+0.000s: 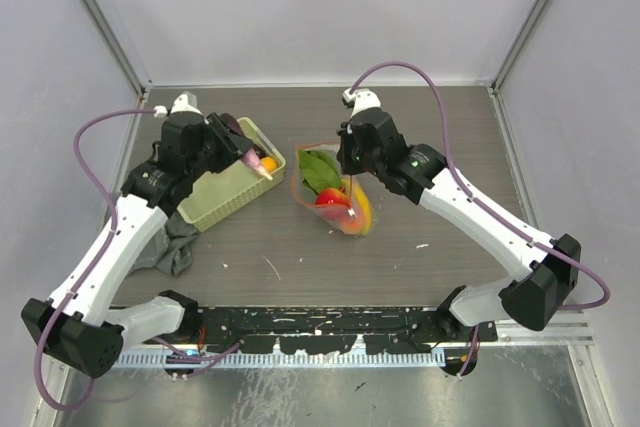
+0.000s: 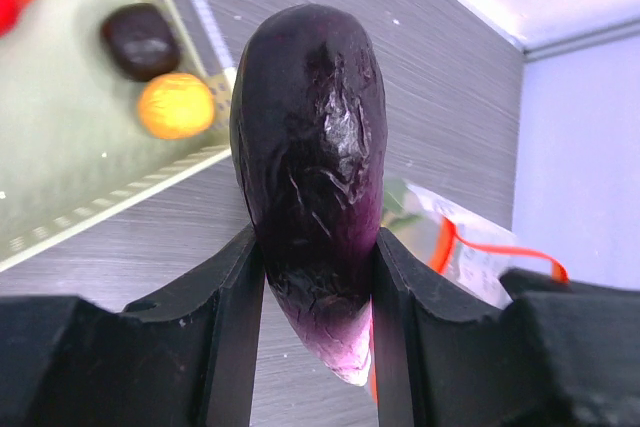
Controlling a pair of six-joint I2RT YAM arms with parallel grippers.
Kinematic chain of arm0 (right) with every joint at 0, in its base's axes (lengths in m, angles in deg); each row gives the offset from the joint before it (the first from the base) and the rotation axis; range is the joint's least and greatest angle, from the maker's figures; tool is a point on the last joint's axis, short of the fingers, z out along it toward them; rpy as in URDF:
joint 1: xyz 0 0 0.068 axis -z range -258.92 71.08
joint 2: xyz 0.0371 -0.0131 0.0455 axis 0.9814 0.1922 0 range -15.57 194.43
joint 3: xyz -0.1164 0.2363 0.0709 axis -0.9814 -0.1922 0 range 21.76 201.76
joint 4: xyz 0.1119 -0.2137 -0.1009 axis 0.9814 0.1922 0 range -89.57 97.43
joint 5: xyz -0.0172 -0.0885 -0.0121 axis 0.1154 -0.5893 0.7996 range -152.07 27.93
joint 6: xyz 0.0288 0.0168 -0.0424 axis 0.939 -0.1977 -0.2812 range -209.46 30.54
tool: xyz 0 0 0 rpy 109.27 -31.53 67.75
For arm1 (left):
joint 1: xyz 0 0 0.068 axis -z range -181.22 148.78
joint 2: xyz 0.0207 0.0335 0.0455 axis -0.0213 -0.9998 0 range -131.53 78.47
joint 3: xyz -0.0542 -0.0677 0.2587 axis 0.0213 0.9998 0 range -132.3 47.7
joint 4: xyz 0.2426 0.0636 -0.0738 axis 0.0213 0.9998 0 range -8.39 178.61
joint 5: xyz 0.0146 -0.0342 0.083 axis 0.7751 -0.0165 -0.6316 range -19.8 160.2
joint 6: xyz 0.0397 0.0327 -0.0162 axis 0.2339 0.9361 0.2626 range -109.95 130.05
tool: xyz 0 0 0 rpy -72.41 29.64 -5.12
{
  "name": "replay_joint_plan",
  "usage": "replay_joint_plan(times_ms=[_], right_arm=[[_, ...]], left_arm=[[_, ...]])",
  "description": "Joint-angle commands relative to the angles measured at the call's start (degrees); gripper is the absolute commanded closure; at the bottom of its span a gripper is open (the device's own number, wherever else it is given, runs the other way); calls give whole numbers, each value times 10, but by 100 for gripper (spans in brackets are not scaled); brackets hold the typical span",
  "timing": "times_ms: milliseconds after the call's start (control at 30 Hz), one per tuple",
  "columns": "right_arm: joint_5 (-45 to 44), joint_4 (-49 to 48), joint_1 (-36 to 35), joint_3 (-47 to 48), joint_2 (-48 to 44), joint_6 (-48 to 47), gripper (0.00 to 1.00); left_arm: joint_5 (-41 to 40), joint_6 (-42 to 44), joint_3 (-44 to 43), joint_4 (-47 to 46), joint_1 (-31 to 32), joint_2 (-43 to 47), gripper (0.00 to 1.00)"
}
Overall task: Place the food in the zip-top bag and seal the zipper
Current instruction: Pick up the fake vegetable from the bin, then place the fake vegetable in the zipper food storage bag.
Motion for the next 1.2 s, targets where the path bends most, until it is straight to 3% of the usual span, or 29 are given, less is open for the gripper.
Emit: replay_joint_plan(times_ms=[0, 300, 867, 1167], right_arm=[[-11, -22, -4, 39, -3, -5, 99], [-8, -23, -3, 36, 0, -1, 99], [22, -38, -4, 32, -5, 14, 99], [32, -45, -4, 31, -4, 18, 99]], left_arm=[[-17, 6, -8, -70, 48, 21, 86], [-101, 21, -10, -137, 155, 19, 86], [-357, 136, -4, -278, 334, -78, 85], [-428, 93, 14, -300, 374, -145, 83]])
